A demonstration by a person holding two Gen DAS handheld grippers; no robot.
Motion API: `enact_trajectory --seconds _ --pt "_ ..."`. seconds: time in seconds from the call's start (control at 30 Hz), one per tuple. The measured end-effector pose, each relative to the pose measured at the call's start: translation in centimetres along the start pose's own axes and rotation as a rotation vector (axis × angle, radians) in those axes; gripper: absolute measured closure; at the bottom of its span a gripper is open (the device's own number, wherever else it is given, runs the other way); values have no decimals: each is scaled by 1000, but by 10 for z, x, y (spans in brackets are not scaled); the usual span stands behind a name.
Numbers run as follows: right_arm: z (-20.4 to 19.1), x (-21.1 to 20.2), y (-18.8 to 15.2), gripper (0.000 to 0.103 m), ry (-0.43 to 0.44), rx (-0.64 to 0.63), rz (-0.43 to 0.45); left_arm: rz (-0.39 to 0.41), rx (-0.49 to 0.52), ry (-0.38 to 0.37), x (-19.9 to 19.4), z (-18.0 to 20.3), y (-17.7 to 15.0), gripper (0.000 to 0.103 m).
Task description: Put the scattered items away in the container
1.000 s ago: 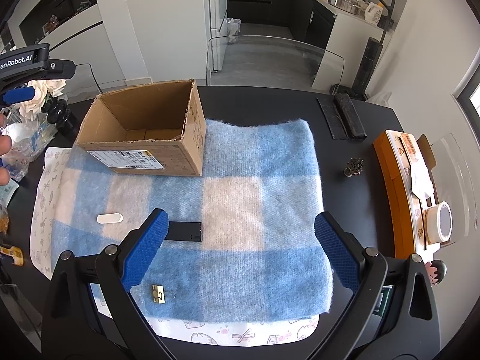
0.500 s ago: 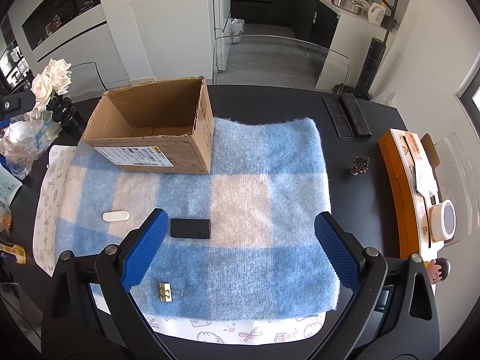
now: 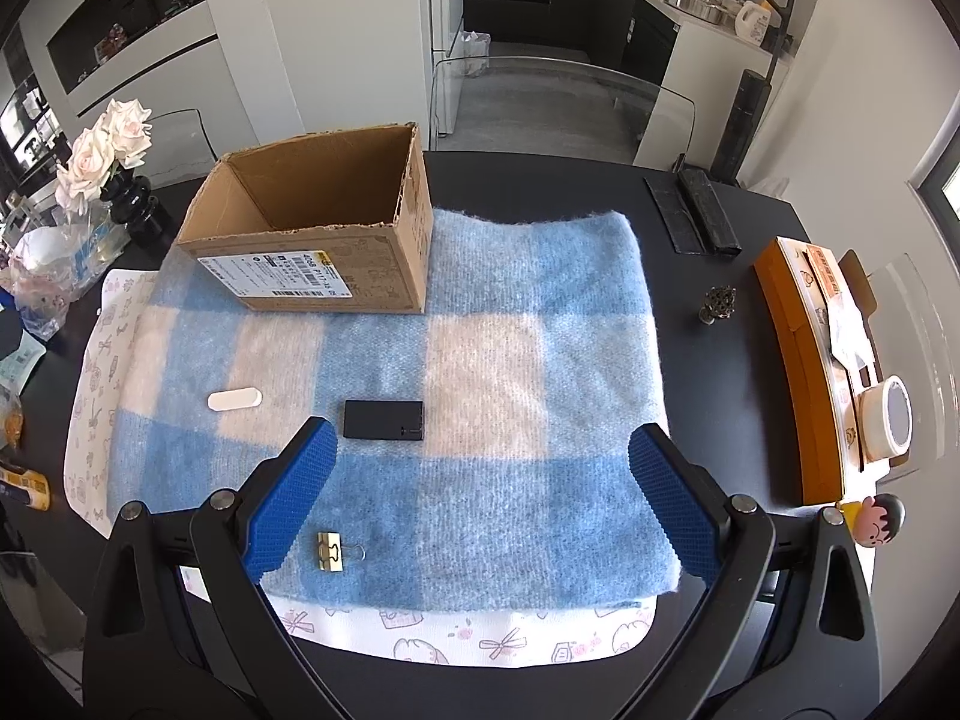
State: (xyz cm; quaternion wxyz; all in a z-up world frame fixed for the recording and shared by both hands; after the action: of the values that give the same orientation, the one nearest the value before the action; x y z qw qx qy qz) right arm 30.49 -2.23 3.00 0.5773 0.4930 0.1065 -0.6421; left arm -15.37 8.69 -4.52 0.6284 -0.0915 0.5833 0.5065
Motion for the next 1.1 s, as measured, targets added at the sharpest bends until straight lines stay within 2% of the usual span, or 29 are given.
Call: enact_trajectory --seconds 0.6,0.83,1.1 --pt "-30 -31 -77 4 17 47 -39 -47 6 27 -18 -23 -85 0" --pt "-44 -70 -97 4 9 75 -19 -59 8 25 -39 -31 -110 0" --pt "-61 -119 -107 4 -4 88 7 -52 11 0 -82 -32 -127 0"
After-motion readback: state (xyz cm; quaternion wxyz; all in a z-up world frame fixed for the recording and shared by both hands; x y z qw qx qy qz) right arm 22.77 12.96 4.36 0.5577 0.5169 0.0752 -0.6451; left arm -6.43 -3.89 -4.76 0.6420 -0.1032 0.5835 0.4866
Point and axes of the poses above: each gripper's, at about its wrist camera, not at the fingertips, and x roughly the way its jaws point, z to its right, y to its top, the point moved 3 cm from there along x, roughly the way its jaws point, and after that the axes turned 15 degrees about -x, right-handed, at the moved point
